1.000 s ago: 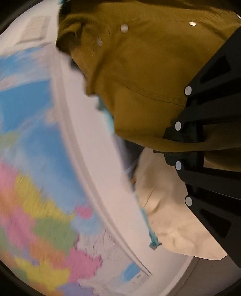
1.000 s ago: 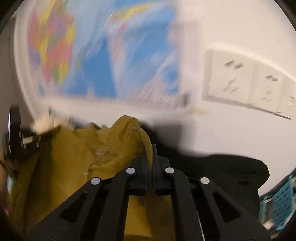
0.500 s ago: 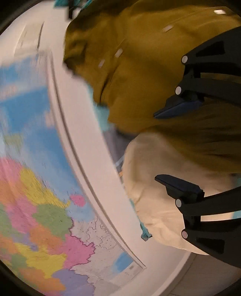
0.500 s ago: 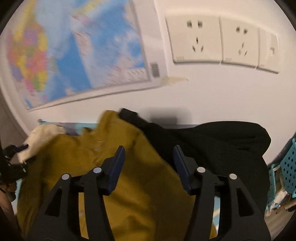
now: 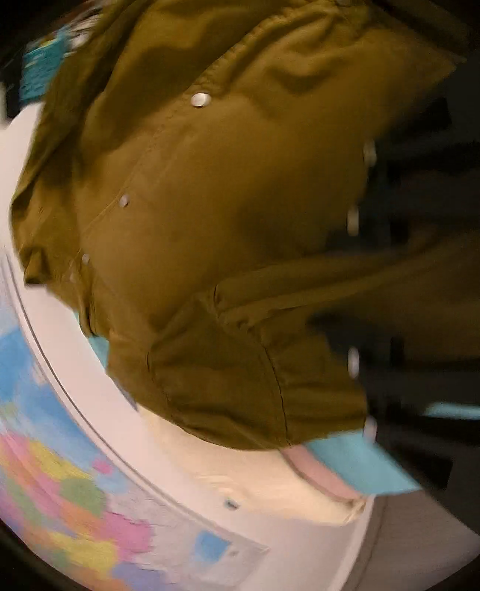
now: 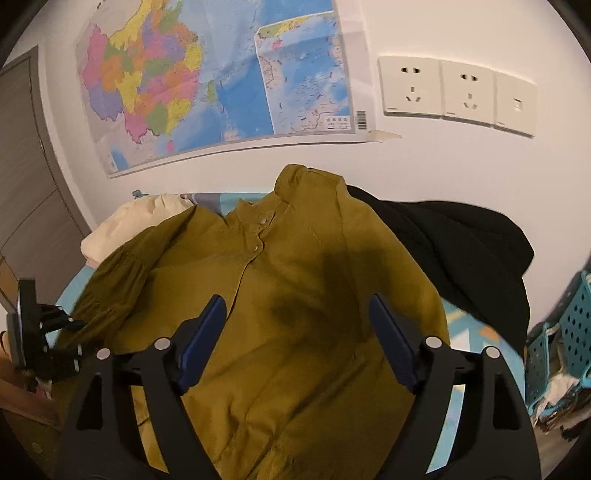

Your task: Fold large clothes

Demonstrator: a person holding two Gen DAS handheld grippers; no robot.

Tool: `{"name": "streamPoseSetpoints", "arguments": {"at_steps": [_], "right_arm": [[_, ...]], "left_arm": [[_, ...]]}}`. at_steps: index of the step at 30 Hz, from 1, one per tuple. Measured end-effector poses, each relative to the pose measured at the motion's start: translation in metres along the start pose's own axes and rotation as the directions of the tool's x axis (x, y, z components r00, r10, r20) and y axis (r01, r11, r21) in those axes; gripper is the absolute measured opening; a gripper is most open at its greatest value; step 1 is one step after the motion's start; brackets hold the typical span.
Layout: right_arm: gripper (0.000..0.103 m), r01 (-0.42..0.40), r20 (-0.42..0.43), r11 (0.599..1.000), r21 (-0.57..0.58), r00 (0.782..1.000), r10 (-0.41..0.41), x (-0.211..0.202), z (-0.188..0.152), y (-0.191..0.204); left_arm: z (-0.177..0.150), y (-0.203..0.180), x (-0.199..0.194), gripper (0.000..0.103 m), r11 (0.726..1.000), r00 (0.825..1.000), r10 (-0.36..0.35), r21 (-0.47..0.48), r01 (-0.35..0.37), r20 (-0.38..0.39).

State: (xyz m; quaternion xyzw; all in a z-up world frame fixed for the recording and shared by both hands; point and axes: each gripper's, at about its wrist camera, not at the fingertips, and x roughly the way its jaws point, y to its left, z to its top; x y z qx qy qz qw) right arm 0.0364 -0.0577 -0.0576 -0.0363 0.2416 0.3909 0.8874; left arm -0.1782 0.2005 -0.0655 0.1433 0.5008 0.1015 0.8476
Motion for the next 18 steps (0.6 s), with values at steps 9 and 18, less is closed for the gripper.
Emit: {"name": "streamPoseSetpoints", "arguments": {"at_steps": [9, 18], "right_arm": [[0.084, 0.038, 0.019, 0.998, 0.059, 0.999, -0.039, -0.037, -0.033, -0.020], [0.096, 0.014, -0.052, 0.978, 0.207, 0.999, -0.003, -0.061, -0.091, -0.051]], "left_arm": [[0.013, 0.168, -0.057, 0.014, 0.885, 0.934, 0.352, -0.348, -0.310, 0.064], [-0.004, 0.180, 0.023, 0.053, 0.832, 0.904, 0.409, -0.356, -0.425, -0.123]]}}
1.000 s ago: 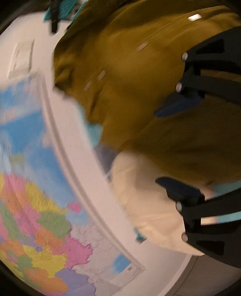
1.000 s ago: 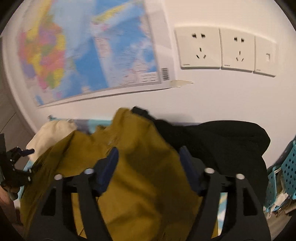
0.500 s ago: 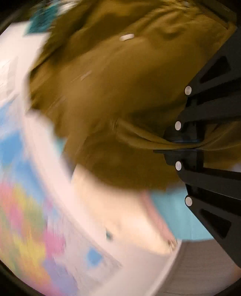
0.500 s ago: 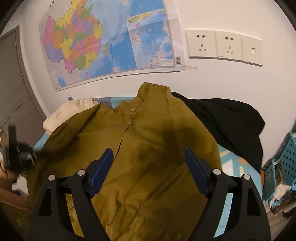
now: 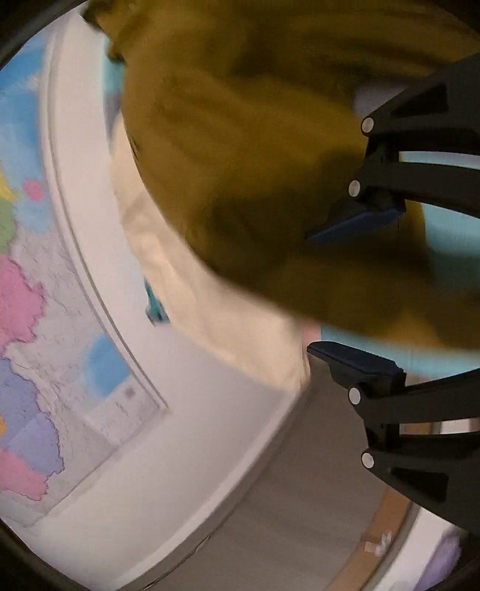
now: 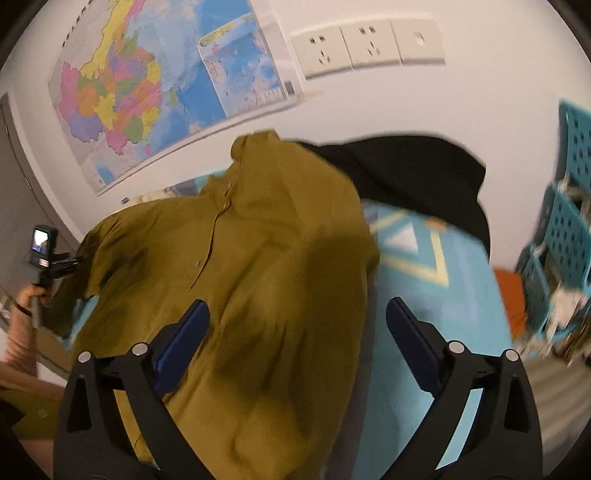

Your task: Fold large clothes

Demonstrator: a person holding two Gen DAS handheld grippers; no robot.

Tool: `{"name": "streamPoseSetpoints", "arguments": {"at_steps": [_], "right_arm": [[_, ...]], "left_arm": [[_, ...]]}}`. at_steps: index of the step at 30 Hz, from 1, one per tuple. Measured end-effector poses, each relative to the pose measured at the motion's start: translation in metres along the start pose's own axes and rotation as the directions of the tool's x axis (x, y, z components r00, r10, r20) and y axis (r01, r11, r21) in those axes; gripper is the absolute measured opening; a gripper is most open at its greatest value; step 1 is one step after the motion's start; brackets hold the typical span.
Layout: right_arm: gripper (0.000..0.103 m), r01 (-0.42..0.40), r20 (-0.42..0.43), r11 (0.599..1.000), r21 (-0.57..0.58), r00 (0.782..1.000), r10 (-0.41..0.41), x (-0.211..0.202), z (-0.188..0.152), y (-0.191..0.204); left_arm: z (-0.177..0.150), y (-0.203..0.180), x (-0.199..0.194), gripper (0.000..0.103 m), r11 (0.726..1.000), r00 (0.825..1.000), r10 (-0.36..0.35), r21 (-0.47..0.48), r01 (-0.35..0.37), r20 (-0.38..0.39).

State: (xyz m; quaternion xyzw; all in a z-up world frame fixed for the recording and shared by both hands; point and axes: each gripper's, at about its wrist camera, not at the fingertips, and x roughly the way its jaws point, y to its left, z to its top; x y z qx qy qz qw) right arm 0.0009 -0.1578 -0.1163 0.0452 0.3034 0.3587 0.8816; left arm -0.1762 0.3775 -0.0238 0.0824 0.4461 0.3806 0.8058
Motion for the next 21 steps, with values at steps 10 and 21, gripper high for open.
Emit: {"name": "streamPoseSetpoints", "arguments": {"at_steps": [10, 21], "right_arm": [[0.006, -0.094, -0.085, 0.995, -0.018, 0.992, 0.092, -0.010, -0.044, 0.003], [0.057, 0.403, -0.093, 0.896, 0.185, 0.915, -0.393, -0.014, 0.002, -0.110]], "left_arm": [[0.005, -0.069, -0.098, 0.078, 0.918, 0.871, -0.386, 0.224, 0.329, 0.305], [-0.036, -0.127, -0.080, 0.078, 0.858, 0.864, -0.475, 0.309, 0.411, 0.167]]}}
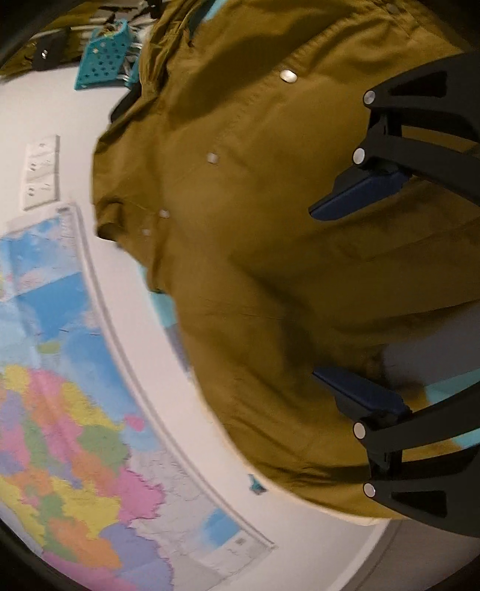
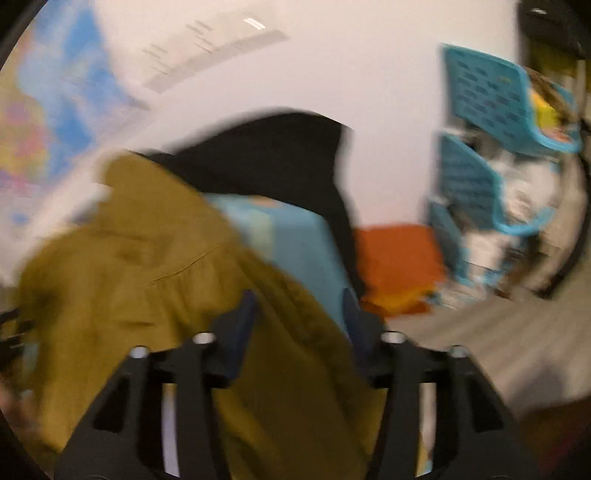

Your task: Fold large clothes

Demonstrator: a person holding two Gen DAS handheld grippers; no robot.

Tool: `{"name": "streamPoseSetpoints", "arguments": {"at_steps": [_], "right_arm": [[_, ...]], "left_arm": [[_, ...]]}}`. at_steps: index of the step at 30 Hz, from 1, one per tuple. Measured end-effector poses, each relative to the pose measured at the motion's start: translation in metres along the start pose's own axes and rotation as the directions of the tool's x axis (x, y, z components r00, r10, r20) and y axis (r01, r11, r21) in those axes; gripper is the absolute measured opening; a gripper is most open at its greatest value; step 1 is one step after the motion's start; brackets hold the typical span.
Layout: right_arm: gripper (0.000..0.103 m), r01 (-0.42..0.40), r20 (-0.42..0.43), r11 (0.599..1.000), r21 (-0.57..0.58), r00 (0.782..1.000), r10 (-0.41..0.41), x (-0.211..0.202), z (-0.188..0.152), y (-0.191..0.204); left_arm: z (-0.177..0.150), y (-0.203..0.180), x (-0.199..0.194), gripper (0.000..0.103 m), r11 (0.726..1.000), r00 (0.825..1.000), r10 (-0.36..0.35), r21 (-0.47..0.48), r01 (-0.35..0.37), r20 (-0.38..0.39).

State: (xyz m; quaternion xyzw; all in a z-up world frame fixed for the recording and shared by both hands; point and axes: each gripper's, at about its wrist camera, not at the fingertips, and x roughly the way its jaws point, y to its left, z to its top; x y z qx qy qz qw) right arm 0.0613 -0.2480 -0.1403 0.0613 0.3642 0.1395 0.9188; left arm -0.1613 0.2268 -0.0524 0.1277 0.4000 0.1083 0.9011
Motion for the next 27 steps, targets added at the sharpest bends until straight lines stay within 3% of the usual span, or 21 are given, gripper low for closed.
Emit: {"name": "streamPoseSetpoints", "arguments": {"at_steps": [2, 3, 4, 6, 7, 9, 11, 13, 16, 18, 19, 21, 22, 23, 25, 27], "right_arm": [[0.061, -0.003, 0.027, 0.999, 0.034, 1.000, 0.002, -0.003, -0.007, 0.001], [0.062, -0.029, 0.090, 0.999, 0.039, 0.996, 0.025, -0.018, -0.014, 0.004], [0.066, -0.075, 0.150, 0.997, 0.018, 0.986, 0.071, -0.037, -0.023, 0.012], [0.076, -0.250, 0.208, 0.967, -0.047, 0.944, 0.255, -0.068, -0.040, 0.028], [0.081, -0.362, 0.195, 0.926, -0.102, 0.906, 0.376, -0.080, -0.055, 0.042], [0.081, -0.461, 0.112, 0.869, -0.179, 0.868, 0.483, -0.086, -0.083, 0.066], [0.081, -0.517, 0.024, 0.838, -0.175, 0.849, 0.528, -0.078, -0.113, 0.083], [0.081, -0.580, -0.055, 0.807, -0.110, 0.814, 0.578, -0.058, -0.139, 0.093], [0.083, -0.588, -0.087, 0.809, -0.006, 0.806, 0.585, -0.029, -0.153, 0.093], [0.085, -0.604, -0.008, 0.797, 0.022, 0.797, 0.604, -0.023, -0.157, 0.092], [0.084, -0.636, 0.008, 0.771, 0.015, 0.772, 0.636, -0.025, -0.158, 0.096], [0.060, -0.696, -0.011, 0.717, 0.037, 0.717, 0.697, -0.022, -0.160, 0.104], [0.041, -0.700, -0.026, 0.714, 0.021, 0.713, 0.700, -0.024, -0.160, 0.111], [0.016, -0.690, -0.029, 0.724, 0.003, 0.723, 0.690, -0.028, -0.158, 0.113], [0.009, -0.704, 0.022, 0.710, 0.007, 0.710, 0.704, -0.050, -0.149, 0.099], [0.005, -0.690, 0.097, 0.724, -0.015, 0.720, 0.687, -0.081, -0.139, 0.078]], "left_arm": [[-0.011, 0.003, 0.004, 0.078, 1.000, 0.999, -0.012, -0.028, 0.011, -0.038], [-0.016, 0.006, 0.004, 0.078, 0.999, 0.999, -0.014, -0.040, 0.012, -0.049], [-0.021, 0.009, 0.005, 0.078, 0.998, 0.998, -0.024, -0.053, 0.021, -0.063], [-0.030, 0.013, 0.005, 0.078, 0.996, 0.996, -0.052, -0.073, 0.047, -0.076], [-0.035, 0.014, 0.005, 0.079, 0.995, 0.995, -0.061, -0.078, 0.055, -0.082], [-0.041, 0.013, 0.007, 0.079, 0.994, 0.993, -0.080, -0.083, 0.073, -0.088], [-0.043, 0.011, 0.009, 0.079, 0.992, 0.991, -0.096, -0.090, 0.088, -0.093], [-0.043, 0.007, 0.012, 0.079, 0.989, 0.987, -0.130, -0.090, 0.121, -0.095], [-0.039, -0.002, 0.011, 0.079, 0.991, 0.988, -0.127, -0.051, 0.123, -0.085], [-0.036, -0.007, 0.008, 0.079, 0.991, 0.989, -0.131, -0.039, 0.129, -0.070], [-0.035, -0.008, 0.006, 0.079, 0.990, 0.989, -0.137, -0.041, 0.135, -0.062], [-0.034, -0.009, 0.002, 0.079, 0.987, 0.987, -0.153, -0.047, 0.151, -0.048], [-0.034, -0.009, -0.002, 0.079, 0.985, 0.986, -0.165, -0.052, 0.163, -0.039], [-0.034, -0.010, -0.004, 0.080, 0.985, 0.985, -0.167, -0.053, 0.166, -0.032], [-0.034, -0.010, -0.009, 0.080, 0.986, 0.987, -0.162, -0.048, 0.161, -0.019], [-0.036, -0.010, -0.013, 0.080, 0.985, 0.986, -0.168, -0.045, 0.167, -0.011]]}}
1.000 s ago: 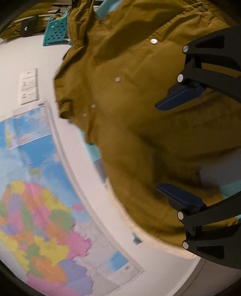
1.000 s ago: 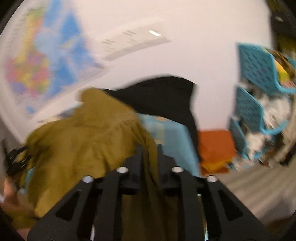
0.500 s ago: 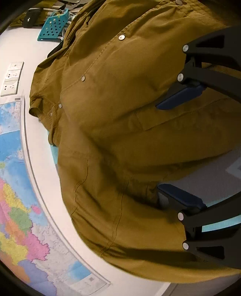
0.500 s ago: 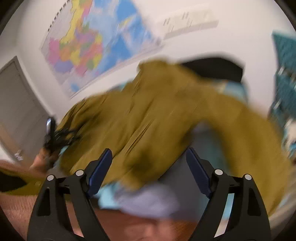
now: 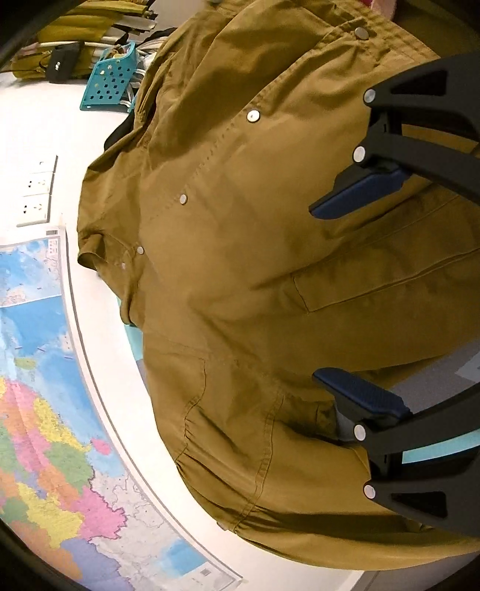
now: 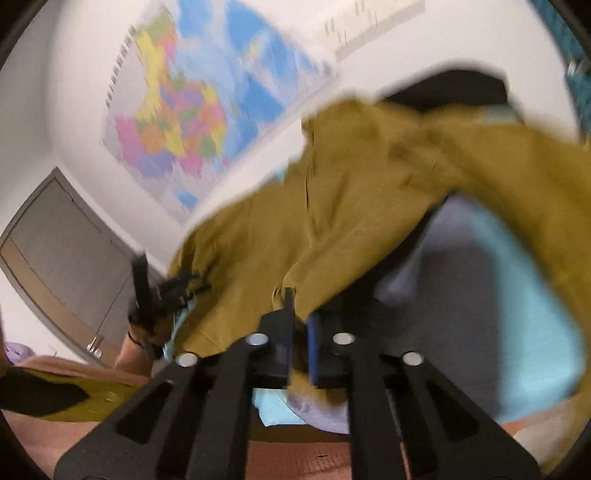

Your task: Fold large clothes

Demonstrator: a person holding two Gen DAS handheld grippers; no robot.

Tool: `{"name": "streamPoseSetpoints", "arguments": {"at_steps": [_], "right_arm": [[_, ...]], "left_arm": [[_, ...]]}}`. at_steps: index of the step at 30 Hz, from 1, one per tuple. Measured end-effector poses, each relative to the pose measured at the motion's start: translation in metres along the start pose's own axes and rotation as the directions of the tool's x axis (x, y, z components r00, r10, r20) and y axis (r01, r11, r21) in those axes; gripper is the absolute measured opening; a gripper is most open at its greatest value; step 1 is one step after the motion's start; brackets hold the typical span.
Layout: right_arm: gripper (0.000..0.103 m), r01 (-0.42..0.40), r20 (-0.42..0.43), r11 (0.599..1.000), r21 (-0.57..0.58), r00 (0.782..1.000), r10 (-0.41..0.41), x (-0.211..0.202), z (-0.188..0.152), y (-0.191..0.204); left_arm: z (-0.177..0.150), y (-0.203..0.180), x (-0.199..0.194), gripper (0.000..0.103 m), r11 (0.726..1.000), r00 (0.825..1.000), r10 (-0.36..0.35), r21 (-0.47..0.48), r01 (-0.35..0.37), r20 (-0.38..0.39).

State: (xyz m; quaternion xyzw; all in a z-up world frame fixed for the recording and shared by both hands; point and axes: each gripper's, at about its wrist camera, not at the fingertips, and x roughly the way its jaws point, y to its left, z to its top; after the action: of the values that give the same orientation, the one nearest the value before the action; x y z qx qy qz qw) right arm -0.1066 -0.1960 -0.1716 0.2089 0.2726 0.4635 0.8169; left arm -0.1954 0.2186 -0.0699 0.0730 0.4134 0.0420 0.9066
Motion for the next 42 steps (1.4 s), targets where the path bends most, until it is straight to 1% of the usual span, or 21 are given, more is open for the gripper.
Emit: {"name": "streamPoseSetpoints", "arguments": {"at_steps": [4, 5, 7, 9, 11, 13, 15, 16, 19, 21, 22, 24, 26, 28, 30, 31, 32, 33, 36, 39, 42], "right_arm": [[0.003, 0.153, 0.077, 0.987, -0.040, 0.986, -0.150, -0.053, 0.019, 0.004], [0.003, 0.220, 0.036, 0.975, -0.038, 0.975, -0.219, -0.051, 0.017, 0.000], [0.006, 0.246, -0.065, 0.969, -0.034, 0.967, -0.248, -0.032, 0.007, -0.013], [0.013, 0.357, -0.150, 0.933, -0.042, 0.921, -0.360, -0.014, -0.004, -0.026], [0.039, 0.429, -0.170, 0.902, -0.051, 0.886, -0.431, -0.005, -0.011, -0.032], [0.046, 0.400, -0.116, 0.915, -0.057, 0.907, -0.404, -0.010, -0.011, -0.024], [0.063, 0.379, -0.110, 0.918, -0.115, 0.914, -0.391, -0.010, -0.009, -0.014], [0.065, 0.412, -0.116, 0.900, -0.145, 0.896, -0.429, -0.007, -0.006, -0.010], [0.064, 0.410, -0.004, 0.903, -0.133, 0.910, -0.414, -0.031, 0.012, -0.006], [0.075, 0.482, 0.076, 0.867, -0.129, 0.876, -0.476, -0.048, 0.024, -0.020], [0.084, 0.568, 0.101, 0.812, -0.132, 0.823, -0.559, -0.050, 0.031, -0.028], [0.085, 0.603, 0.049, 0.784, -0.151, 0.796, -0.603, -0.038, 0.039, -0.045], [0.084, 0.611, -0.027, 0.772, -0.178, 0.781, -0.624, -0.021, 0.039, -0.058], [0.084, 0.634, -0.060, 0.727, -0.266, 0.741, -0.668, 0.000, 0.037, -0.061], [0.062, 0.640, -0.072, 0.688, -0.343, 0.712, -0.699, 0.008, 0.031, -0.063], [0.030, 0.625, -0.107, 0.703, -0.339, 0.717, -0.689, 0.010, 0.032, -0.066], [0.011, 0.618, -0.126, 0.715, -0.326, 0.721, -0.681, 0.010, 0.033, -0.068], [0.010, 0.611, -0.124, 0.724, -0.320, 0.730, -0.672, 0.007, 0.040, -0.067], [0.007, 0.529, -0.132, 0.808, -0.258, 0.809, -0.572, -0.016, 0.062, -0.055], [0.007, 0.429, -0.105, 0.878, -0.214, 0.883, -0.457, -0.045, 0.108, -0.022], [0.007, 0.320, -0.082, 0.917, -0.238, 0.934, -0.347, -0.056, 0.146, 0.024]], "left_arm": [[-0.001, 0.001, 0.002, 0.080, 1.000, 1.000, 0.016, 0.008, -0.016, -0.007], [-0.001, 0.002, 0.004, 0.080, 1.000, 1.000, 0.018, 0.005, -0.017, -0.015], [-0.003, 0.004, 0.009, 0.080, 1.000, 0.999, 0.020, 0.004, -0.019, -0.032], [-0.005, 0.005, 0.013, 0.080, 0.999, 0.997, 0.051, 0.014, -0.051, -0.049], [-0.009, 0.007, 0.014, 0.080, 0.998, 0.997, 0.054, 0.017, -0.053, -0.059], [-0.011, 0.010, 0.012, 0.080, 0.999, 0.997, 0.051, 0.016, -0.050, -0.064], [-0.012, 0.010, 0.008, 0.080, 0.999, 0.997, 0.048, 0.028, -0.046, -0.061], [-0.012, 0.009, 0.007, 0.080, 0.998, 0.997, 0.051, 0.034, -0.050, -0.056], [-0.009, 0.004, 0.001, 0.080, 0.998, 0.999, 0.043, 0.042, -0.042, -0.030], [-0.004, 0.000, -0.003, 0.080, 0.999, 1.000, 0.021, 0.042, -0.021, -0.007], [-0.001, -0.002, -0.005, 0.081, 0.999, 1.000, 0.014, 0.045, -0.015, 0.002], [0.007, -0.008, -0.007, 0.083, 0.998, 1.000, 0.010, 0.062, -0.011, 0.020], [0.012, -0.015, -0.006, 0.083, 0.997, 1.000, -0.004, 0.077, 0.002, 0.030], [0.018, -0.023, -0.003, 0.083, 0.995, 0.999, -0.017, 0.098, 0.014, 0.034], [0.023, -0.030, 0.001, 0.084, 0.994, 0.999, -0.025, 0.111, 0.022, 0.033], [0.025, -0.033, 0.004, 0.084, 0.993, 0.999, -0.031, 0.118, 0.027, 0.031], [0.028, -0.036, 0.007, 0.084, 0.992, 0.999, -0.030, 0.123, 0.026, 0.031], [0.031, -0.037, 0.010, 0.084, 0.992, 0.999, -0.033, 0.126, 0.029, 0.029], [0.041, -0.041, 0.014, 0.084, 0.991, 0.998, -0.046, 0.125, 0.042, 0.030], [0.054, -0.044, 0.013, 0.084, 0.988, 0.996, -0.068, 0.146, 0.059, 0.053], [0.074, -0.047, 0.005, 0.084, 0.982, 0.989, -0.105, 0.166, 0.087, 0.105]]}}
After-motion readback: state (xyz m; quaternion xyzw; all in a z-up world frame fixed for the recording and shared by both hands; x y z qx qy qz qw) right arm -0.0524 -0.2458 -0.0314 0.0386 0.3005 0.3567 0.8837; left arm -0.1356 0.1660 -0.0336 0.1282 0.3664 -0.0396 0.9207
